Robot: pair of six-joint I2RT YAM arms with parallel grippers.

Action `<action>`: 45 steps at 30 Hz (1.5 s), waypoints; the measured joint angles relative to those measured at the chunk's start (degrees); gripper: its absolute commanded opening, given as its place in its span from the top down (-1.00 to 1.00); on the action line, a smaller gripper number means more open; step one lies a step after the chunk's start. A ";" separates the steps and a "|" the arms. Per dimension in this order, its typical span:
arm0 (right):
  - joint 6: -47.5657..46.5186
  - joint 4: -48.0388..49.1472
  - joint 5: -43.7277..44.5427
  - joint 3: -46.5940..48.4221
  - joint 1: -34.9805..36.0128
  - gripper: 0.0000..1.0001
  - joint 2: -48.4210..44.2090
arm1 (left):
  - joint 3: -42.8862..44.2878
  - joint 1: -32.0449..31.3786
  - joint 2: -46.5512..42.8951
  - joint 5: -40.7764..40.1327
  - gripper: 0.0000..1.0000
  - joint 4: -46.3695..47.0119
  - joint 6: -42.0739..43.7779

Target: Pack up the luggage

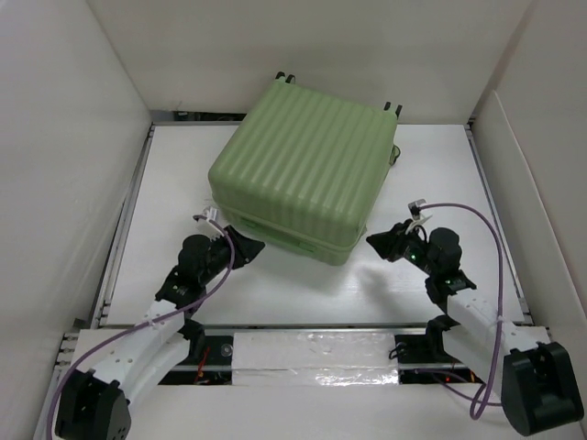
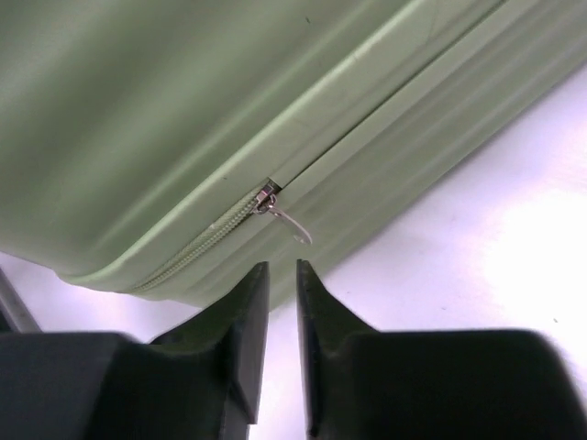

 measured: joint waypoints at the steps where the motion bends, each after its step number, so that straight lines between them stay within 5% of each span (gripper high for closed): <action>1: 0.02 0.74 -0.52 0.00 0.02 0.33 1.29 | -1.31 0.02 1.18 0.55 0.35 -0.15 -0.39; 11: -0.28 13.11 -4.48 -0.28 -0.35 0.24 14.27 | -4.37 -2.19 10.75 4.04 -0.10 9.14 -2.47; 16: -0.87 17.90 -4.90 -0.28 -0.37 0.24 18.05 | -3.98 -7.04 15.96 2.82 -0.12 13.35 -2.75; 27: -2.93 21.31 -5.18 -0.22 -0.39 0.23 19.96 | -3.78 -7.21 21.70 -1.60 -0.13 19.67 -3.93; 33: -3.58 24.37 -6.36 -0.13 -0.48 0.40 22.21 | -2.95 -7.21 24.83 -2.40 -0.10 22.77 -4.20; 40: -3.69 25.97 -7.80 -0.11 -0.57 0.85 22.93 | -2.95 -7.21 27.12 -2.91 -0.03 25.90 -4.48; 45: -3.50 26.43 -7.98 -0.11 -0.33 1.00 22.95 | -2.93 -7.21 29.14 -2.80 0.27 28.24 -5.20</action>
